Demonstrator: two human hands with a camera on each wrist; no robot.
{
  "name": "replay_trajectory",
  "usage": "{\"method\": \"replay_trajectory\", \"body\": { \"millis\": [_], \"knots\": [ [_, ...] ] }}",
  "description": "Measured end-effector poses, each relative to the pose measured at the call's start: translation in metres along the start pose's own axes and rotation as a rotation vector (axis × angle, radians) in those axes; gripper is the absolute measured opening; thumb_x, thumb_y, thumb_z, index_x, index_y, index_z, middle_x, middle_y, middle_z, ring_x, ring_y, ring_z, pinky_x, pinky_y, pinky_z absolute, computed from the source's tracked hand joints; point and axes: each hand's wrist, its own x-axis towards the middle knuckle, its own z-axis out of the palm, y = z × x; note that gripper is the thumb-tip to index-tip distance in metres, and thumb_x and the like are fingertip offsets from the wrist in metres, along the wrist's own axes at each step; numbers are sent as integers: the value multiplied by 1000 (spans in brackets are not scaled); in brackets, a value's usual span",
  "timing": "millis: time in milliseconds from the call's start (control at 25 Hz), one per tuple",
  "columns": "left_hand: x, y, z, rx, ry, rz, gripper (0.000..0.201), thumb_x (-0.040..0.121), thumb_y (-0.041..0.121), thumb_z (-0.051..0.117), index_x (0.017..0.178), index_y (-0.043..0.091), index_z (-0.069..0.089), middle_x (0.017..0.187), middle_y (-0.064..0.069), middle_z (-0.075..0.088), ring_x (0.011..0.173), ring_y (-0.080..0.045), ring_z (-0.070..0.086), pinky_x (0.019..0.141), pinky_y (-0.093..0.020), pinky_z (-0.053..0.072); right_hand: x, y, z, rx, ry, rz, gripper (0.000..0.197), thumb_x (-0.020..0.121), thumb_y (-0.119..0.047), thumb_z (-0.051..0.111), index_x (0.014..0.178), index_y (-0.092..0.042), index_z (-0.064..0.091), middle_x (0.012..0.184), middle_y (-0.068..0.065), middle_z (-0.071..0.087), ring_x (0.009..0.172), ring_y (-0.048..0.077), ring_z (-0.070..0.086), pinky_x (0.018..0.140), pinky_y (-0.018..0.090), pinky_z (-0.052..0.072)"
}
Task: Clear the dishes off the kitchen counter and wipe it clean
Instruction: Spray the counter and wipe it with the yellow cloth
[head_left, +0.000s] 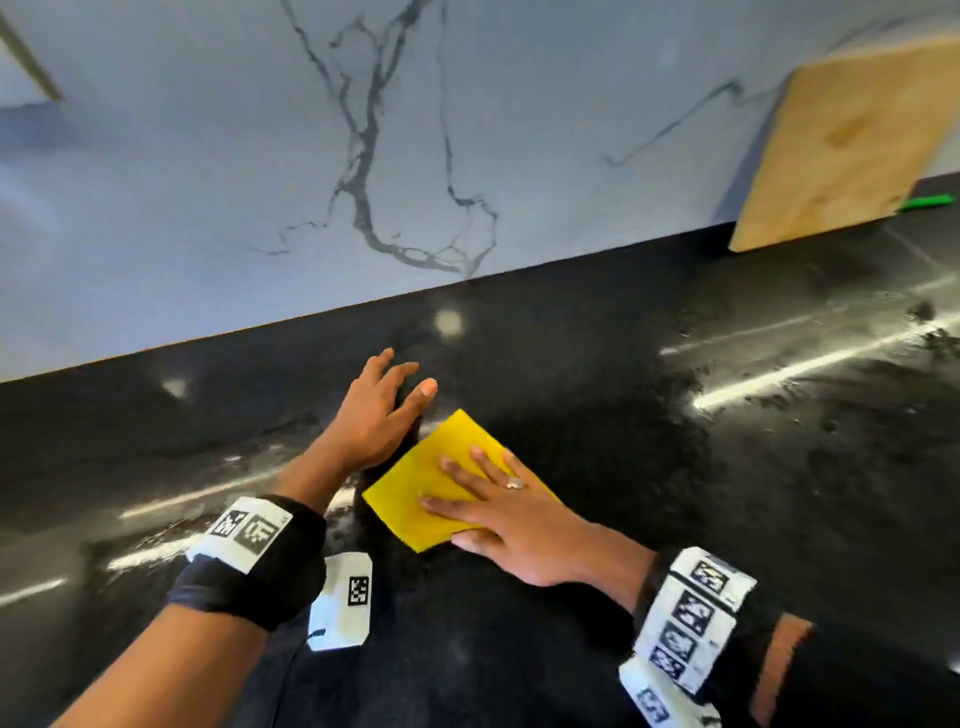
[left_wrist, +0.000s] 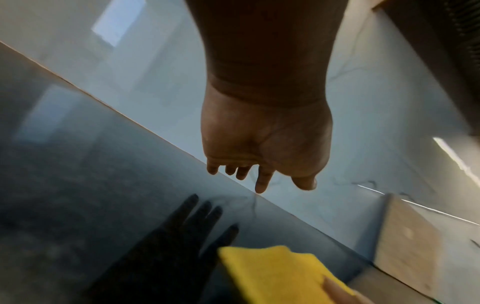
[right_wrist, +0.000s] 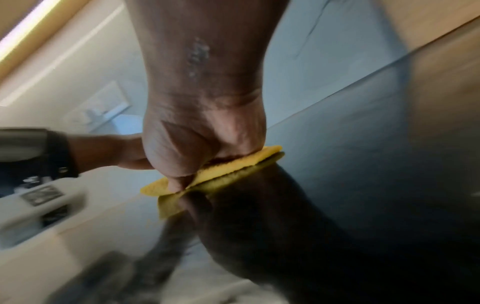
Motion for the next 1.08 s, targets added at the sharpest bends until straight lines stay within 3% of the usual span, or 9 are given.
{"method": "replay_trajectory", "body": {
  "millis": [160,240,320,480,560,640,720,840,1080],
  "knots": [
    [-6,38,42,158,-191,105,81,88,69,39,148,13,38,163,-12,10,151,-26,0,122,-46,9,-100,95,5,68,304,566,73,87,-76,-1,149,-42,14,161,-5,-1,150,31,0,117,39,-6],
    [-18,47,60,267,-266,130,80,91,65,39,154,18,24,165,-7,-6,151,-23,-12,122,-45,-2,-123,117,4,146,348,939,60,94,-65,15,151,-44,17,164,-3,0,151,31,1,119,44,-2],
    [-35,48,76,327,-330,127,79,94,62,37,157,23,8,162,-3,-20,148,-20,-22,119,-43,-12,-111,99,6,181,346,1047,51,102,-47,29,152,-43,19,164,1,-1,150,34,-2,120,47,-2],
    [-56,44,94,278,-367,89,92,83,81,25,156,32,0,160,5,-27,142,-10,-33,113,-38,-25,-101,-1,45,86,297,539,53,100,-36,29,152,-42,20,164,0,2,150,33,-4,119,44,-4],
    [-55,43,94,220,-406,56,99,73,86,19,156,36,-3,158,9,-30,138,-5,-37,112,-38,-28,-142,-15,59,62,320,450,53,98,-35,32,150,-42,25,163,0,13,149,30,5,119,42,1],
    [-53,43,92,251,-457,46,109,63,93,15,154,38,-10,156,8,-35,136,-7,-40,111,-40,-28,-177,17,61,79,401,527,53,97,-37,33,150,-40,27,161,4,18,148,35,13,118,44,6],
    [-55,45,93,366,-493,94,117,58,97,17,151,37,-20,153,3,-40,136,-13,-43,111,-44,-28,-202,58,52,164,494,813,54,96,-43,27,149,-40,27,161,6,18,148,39,12,119,50,7],
    [-56,44,92,408,-479,122,120,57,98,18,151,35,-22,153,1,-40,137,-15,-42,112,-48,-27,-179,46,57,216,523,1065,57,94,-38,29,150,-38,27,163,8,12,149,40,5,119,53,5],
    [-60,48,100,527,-370,134,114,74,88,37,152,29,-21,157,-5,-34,143,-23,-34,115,-53,-20,-156,-80,85,-65,217,106,54,99,-35,34,152,-41,21,164,-2,5,151,30,0,119,44,6]
  ]
}}
